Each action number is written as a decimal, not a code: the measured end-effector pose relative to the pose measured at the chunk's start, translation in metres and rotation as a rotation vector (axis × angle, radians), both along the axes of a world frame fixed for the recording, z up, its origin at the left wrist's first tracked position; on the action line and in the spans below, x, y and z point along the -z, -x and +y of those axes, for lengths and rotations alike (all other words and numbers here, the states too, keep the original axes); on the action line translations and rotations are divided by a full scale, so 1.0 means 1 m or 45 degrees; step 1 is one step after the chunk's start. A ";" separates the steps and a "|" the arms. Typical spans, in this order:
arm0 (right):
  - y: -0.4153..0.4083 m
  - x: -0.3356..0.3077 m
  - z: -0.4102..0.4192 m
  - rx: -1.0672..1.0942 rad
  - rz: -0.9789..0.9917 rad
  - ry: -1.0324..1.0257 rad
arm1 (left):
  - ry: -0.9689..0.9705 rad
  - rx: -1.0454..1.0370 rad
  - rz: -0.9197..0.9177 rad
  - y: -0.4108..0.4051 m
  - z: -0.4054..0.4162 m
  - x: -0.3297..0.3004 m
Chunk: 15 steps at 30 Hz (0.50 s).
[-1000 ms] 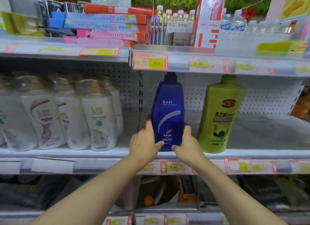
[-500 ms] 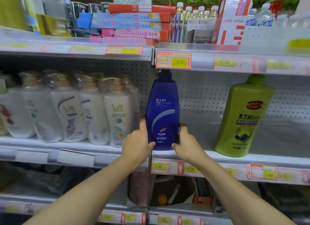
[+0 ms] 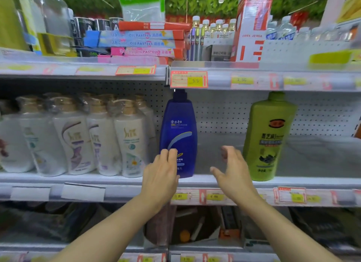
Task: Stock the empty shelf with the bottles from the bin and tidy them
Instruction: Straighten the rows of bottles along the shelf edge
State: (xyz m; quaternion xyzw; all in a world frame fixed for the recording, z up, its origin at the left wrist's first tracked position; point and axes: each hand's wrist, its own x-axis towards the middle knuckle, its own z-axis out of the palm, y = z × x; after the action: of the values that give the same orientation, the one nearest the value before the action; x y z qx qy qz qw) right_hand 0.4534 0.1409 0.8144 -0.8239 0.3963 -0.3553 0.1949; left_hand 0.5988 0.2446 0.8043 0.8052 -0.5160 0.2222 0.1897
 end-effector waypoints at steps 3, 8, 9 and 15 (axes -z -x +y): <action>0.031 -0.003 -0.015 0.259 -0.230 0.118 | -0.008 0.071 -0.036 0.025 -0.017 -0.006; 0.079 -0.008 -0.062 0.479 -0.379 -0.030 | -0.032 0.190 0.016 0.060 -0.048 -0.008; 0.087 -0.011 -0.071 0.419 -0.390 -0.162 | -0.037 0.201 0.036 0.064 -0.054 -0.009; 0.098 -0.007 -0.094 0.032 -0.364 -0.540 | -0.071 0.193 0.080 0.084 -0.081 -0.015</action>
State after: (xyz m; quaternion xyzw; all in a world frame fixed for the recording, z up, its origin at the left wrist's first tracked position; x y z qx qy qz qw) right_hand 0.3559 0.0470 0.8210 -0.7009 0.4406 -0.3797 0.4129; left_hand 0.5153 0.1635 0.8196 0.7755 -0.5751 0.1675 0.1995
